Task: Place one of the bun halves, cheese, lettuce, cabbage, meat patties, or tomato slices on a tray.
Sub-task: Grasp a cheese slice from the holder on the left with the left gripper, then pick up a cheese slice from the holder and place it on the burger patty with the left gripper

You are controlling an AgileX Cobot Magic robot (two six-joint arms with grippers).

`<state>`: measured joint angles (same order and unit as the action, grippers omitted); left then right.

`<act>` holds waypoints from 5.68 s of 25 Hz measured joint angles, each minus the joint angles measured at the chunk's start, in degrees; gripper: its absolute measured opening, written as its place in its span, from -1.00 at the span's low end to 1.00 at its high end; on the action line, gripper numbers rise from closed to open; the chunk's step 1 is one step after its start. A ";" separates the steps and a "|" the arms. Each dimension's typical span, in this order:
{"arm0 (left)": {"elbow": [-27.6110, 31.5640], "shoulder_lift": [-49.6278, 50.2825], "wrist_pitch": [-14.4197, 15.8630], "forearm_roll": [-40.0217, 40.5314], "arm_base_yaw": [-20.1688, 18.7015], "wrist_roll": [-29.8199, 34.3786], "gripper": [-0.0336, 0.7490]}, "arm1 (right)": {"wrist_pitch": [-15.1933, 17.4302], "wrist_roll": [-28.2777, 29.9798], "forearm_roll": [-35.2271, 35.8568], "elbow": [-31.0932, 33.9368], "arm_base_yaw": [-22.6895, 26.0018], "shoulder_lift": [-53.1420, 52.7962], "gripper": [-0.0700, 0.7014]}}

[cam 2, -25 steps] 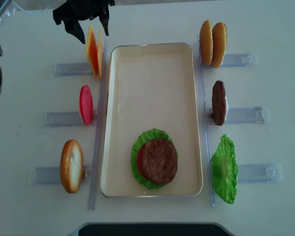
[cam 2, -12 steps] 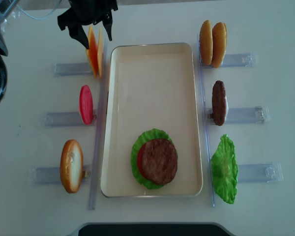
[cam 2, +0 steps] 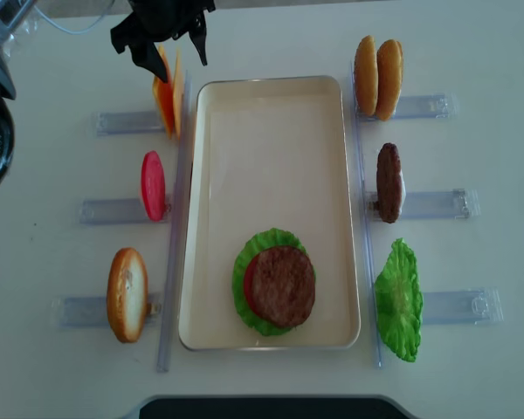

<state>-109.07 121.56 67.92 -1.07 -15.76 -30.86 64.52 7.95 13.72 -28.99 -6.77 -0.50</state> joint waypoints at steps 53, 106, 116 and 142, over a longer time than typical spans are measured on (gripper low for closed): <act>-0.11 2.74 1.34 1.98 0.00 0.98 -0.87 | 0.00 0.00 0.00 0.00 0.00 0.00 0.59; -14.93 0.91 3.14 -1.84 -0.11 4.25 -0.86 | 0.00 0.00 0.00 0.00 0.00 0.00 0.59; -2.14 -9.60 3.14 -1.50 -0.11 5.28 -0.86 | 0.00 0.00 0.00 0.00 0.00 0.00 0.59; 36.36 -47.08 3.14 4.31 -0.11 5.14 -0.86 | 0.00 0.00 0.00 0.00 0.00 0.00 0.59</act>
<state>-72.71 74.48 71.07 3.24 -15.87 -25.72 64.52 7.95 13.72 -28.99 -6.77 -0.50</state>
